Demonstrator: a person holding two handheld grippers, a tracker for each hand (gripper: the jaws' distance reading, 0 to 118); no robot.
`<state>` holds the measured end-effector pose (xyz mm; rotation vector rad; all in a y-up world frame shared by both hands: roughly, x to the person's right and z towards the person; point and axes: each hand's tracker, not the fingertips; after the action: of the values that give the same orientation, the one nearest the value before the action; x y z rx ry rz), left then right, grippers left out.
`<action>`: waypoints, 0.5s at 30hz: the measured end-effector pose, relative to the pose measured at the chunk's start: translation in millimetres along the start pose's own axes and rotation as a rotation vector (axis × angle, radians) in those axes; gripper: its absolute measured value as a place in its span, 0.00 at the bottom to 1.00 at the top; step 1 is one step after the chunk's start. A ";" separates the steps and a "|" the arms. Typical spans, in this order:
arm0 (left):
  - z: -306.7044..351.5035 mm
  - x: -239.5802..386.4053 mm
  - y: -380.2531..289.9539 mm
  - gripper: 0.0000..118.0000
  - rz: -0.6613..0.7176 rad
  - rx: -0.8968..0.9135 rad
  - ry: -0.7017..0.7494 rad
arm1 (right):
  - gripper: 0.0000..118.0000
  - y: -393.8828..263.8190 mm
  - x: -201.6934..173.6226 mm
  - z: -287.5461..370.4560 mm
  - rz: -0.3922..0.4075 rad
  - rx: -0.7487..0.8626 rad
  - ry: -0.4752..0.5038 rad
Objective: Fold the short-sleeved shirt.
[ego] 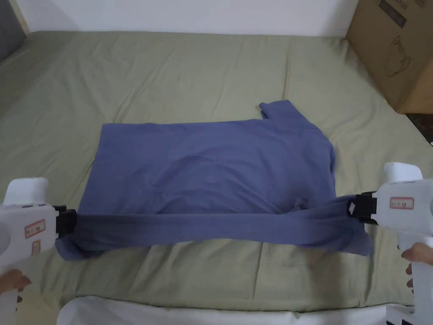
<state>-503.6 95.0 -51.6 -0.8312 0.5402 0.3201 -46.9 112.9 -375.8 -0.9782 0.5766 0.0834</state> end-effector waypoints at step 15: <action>-86.8 7.0 46.0 0.90 -0.038 -0.082 0.054 | 0.62 54.0 0.4 -98.6 0.081 -0.096 -0.160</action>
<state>-547.8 58.1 -131.5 -0.9304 0.5637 0.2868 -105.5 64.4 -458.5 -1.0304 0.4678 0.2612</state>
